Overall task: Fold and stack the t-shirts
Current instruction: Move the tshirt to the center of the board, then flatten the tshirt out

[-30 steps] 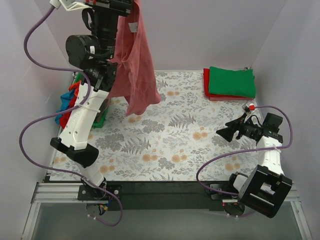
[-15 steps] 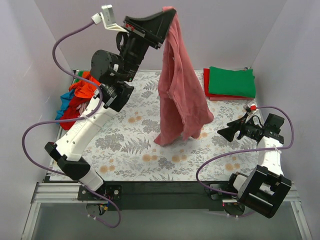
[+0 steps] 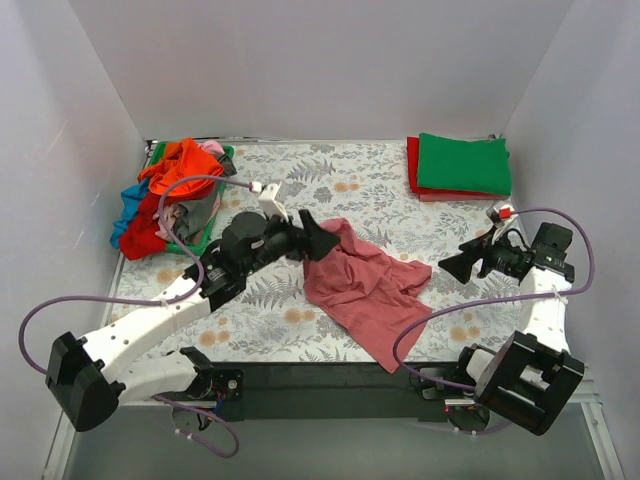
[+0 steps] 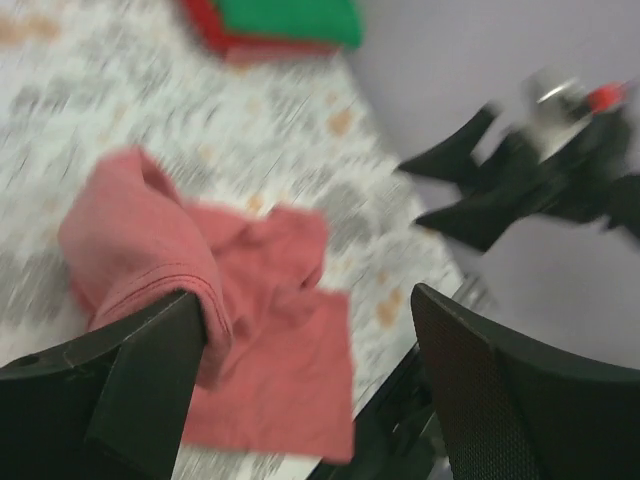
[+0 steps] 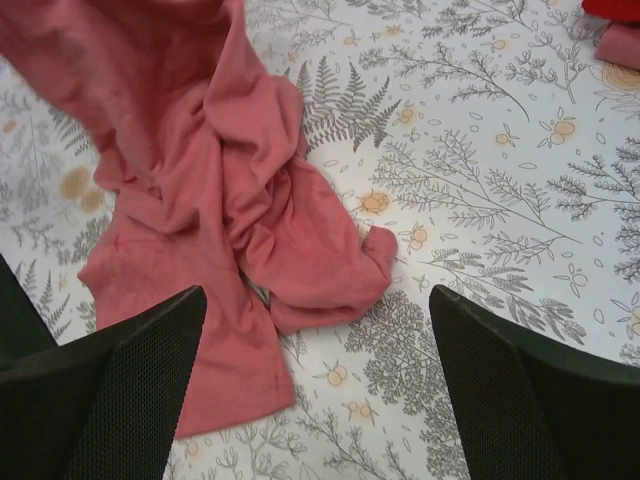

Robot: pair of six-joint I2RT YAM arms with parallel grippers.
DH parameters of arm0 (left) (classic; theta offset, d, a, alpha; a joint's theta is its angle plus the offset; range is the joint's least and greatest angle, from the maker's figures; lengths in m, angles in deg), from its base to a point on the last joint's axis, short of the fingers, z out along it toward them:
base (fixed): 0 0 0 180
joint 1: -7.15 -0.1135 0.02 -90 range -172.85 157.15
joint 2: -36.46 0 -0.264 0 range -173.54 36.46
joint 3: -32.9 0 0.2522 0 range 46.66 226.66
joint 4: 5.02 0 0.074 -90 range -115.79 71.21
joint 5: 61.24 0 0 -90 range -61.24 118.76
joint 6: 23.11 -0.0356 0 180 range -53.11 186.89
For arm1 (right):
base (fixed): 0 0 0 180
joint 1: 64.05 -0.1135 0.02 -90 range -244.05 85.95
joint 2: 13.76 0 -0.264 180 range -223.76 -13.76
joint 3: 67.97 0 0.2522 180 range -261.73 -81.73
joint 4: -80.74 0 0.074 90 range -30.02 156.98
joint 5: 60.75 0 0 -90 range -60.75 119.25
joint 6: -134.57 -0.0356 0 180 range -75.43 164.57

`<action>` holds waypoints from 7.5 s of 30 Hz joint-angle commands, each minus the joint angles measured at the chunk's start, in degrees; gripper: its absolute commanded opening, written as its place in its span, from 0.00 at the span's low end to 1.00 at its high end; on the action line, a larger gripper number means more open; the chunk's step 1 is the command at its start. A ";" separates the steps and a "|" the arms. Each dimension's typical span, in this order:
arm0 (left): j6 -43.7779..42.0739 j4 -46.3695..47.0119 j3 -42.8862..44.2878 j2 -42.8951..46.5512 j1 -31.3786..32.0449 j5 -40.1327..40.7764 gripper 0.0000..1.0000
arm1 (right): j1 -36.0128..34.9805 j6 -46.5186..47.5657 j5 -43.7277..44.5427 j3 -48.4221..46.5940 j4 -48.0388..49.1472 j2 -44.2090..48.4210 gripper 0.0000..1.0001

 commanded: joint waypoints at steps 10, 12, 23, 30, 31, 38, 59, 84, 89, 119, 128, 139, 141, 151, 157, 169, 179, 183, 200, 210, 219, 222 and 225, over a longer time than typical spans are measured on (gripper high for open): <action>15.26 -34.23 -15.30 15.54 -0.06 7.04 0.82 | -31.25 20.54 21.56 -13.43 -25.44 -4.29 0.95; 18.72 -39.08 -16.01 15.01 -0.06 11.07 0.82 | -36.17 18.61 25.15 -12.72 -23.95 -5.08 0.93; 19.79 -53.07 -10.05 14.31 -0.06 19.60 0.83 | -43.24 10.61 36.51 -17.55 -15.25 -13.94 0.91; 14.26 -47.38 -12.84 15.02 -0.06 12.33 0.82 | -42.71 8.24 36.87 -26.75 -14.72 -24.58 0.88; 13.82 -45.02 -14.85 14.40 -0.06 11.27 0.81 | -42.45 7.89 37.13 -28.00 -14.80 -25.90 0.88; 15.57 -37.46 -18.38 10.00 -0.06 7.40 0.77 | -39.72 6.04 33.19 -34.52 -15.94 -35.30 0.84; 5.91 -36.11 -13.38 -3.54 0.03 17.24 0.65 | -44.29 8.49 28.25 -32.77 -19.72 -29.11 0.79; 4.23 -35.50 -16.71 22.89 -0.06 14.78 0.91 | -49.82 8.95 40.65 -13.51 -14.01 -20.98 0.74; 5.99 -34.62 -18.83 28.98 -0.06 13.11 0.92 | -51.50 8.15 39.42 -15.70 -13.84 -24.06 0.65; -0.86 -27.42 -19.00 24.16 0.03 0.45 0.90 | -55.72 -14.00 57.53 -70.31 7.70 -50.09 0.61; -6.74 -18.80 -13.31 1.16 0.03 2.46 0.84 | -43.35 -3.81 35.48 -34.89 0.85 -22.32 0.77; -19.50 -20.11 13.50 -35.05 5.65 19.86 0.81 | -36.20 -10.38 22.11 -21.33 -1.53 -20.63 0.72; -20.37 -20.73 16.76 -37.62 6.00 21.54 0.79 | -36.38 -11.36 19.56 -23.43 -1.62 -24.22 0.70; -22.13 -20.73 23.44 -45.63 6.53 29.63 0.62 | -39.45 -13.82 18.24 -31.61 -2.59 -36.28 0.65; -22.57 -20.30 23.01 -44.40 6.53 30.34 0.30 | -44.02 -16.37 21.13 -34.95 -2.06 -41.11 0.60; -16.78 -19.15 15.02 -28.25 5.39 21.82 0.00 | -43.77 -16.46 25.53 -37.07 -2.32 -43.24 0.01; -10.80 -19.33 7.19 -15.84 3.19 10.83 0.00 | -44.20 -17.43 23.33 -34.69 -2.15 -38.65 0.42; -10.18 -18.98 6.05 -15.40 2.93 9.77 0.00 | -46.92 -17.34 26.57 -35.22 -2.24 -40.50 0.51; -6.41 -21.35 -1.07 -1.88 -2.34 6.17 0.00 | -47.91 -13.22 44.34 -39.16 -4.16 -33.04 0.01; -10.27 -29.34 7.87 9.90 -6.57 4.67 0.00 | -40.78 1.81 41.52 -53.32 -9.88 -13.63 0.01; -11.42 -30.58 21.07 17.46 -6.65 -0.69 0.00 | -36.56 7.00 47.93 -60.27 -9.88 -4.30 0.01; -11.33 -30.84 20.64 19.49 -6.65 -2.44 0.00 | -35.86 9.20 50.49 -62.11 -9.88 -1.57 0.01; -10.89 -31.02 18.62 22.21 -6.65 -4.46 0.00 | -35.07 9.47 51.02 -64.05 -10.06 0.71 0.01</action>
